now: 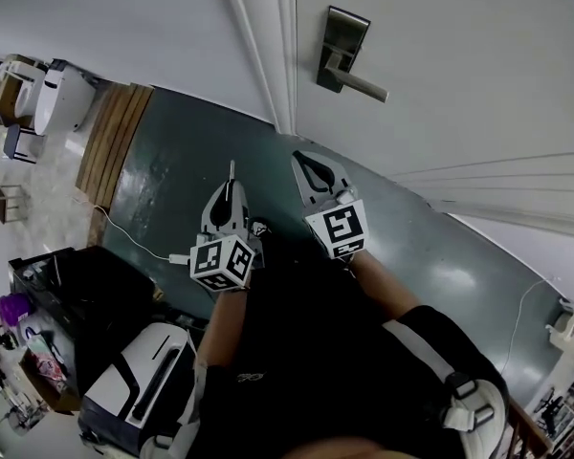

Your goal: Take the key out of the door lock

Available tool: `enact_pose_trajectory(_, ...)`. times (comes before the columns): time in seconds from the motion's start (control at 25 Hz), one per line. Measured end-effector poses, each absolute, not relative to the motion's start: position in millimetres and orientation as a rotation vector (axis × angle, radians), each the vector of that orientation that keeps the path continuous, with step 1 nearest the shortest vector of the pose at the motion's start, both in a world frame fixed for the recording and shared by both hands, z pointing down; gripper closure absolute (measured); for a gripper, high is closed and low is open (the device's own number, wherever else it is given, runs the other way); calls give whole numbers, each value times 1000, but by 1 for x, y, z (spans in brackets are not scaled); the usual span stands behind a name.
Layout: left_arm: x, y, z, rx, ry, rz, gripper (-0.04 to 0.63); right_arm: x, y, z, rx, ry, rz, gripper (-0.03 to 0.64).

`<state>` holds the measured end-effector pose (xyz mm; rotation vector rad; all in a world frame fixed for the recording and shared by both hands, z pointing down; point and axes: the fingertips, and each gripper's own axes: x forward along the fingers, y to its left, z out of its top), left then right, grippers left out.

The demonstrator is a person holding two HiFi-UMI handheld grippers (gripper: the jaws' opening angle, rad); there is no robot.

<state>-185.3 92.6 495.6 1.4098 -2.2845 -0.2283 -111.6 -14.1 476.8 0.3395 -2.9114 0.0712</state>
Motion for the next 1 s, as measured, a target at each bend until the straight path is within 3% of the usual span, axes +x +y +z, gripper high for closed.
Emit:
enact_pose_trajectory(0.52, -236, 92, 444, 1558, -2422, -122, 558, -172, 6, 449, 294, -2936, -46, 607)
enact_pose_trajectory(1.0, -247, 80, 376, 1694, -2490, -188, 558, -180, -7, 356, 411, -3081, -251, 607)
